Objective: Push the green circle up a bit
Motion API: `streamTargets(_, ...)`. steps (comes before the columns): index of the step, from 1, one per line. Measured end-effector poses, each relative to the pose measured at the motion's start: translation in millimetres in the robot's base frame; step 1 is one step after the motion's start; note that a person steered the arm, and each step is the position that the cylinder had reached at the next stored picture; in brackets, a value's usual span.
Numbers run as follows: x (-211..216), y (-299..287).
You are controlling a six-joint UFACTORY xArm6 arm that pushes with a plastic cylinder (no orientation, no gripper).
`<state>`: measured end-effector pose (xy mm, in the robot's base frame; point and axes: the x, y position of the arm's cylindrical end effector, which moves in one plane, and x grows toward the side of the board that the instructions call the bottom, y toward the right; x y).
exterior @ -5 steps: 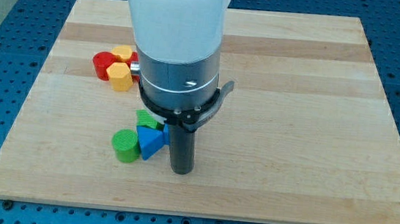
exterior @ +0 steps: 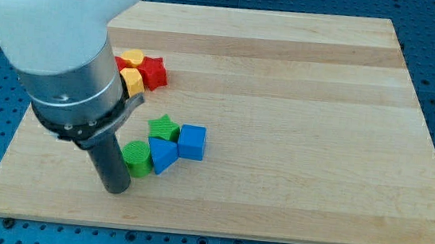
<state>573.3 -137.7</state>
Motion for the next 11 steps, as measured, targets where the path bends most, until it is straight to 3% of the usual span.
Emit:
streamTargets(2,-27,41)
streamTargets(4,-27,72)
streamTargets(6,2,56)
streamTargets(7,2,18)
streamTargets(10,-66,-9)
streamTargets(11,-60,-19)
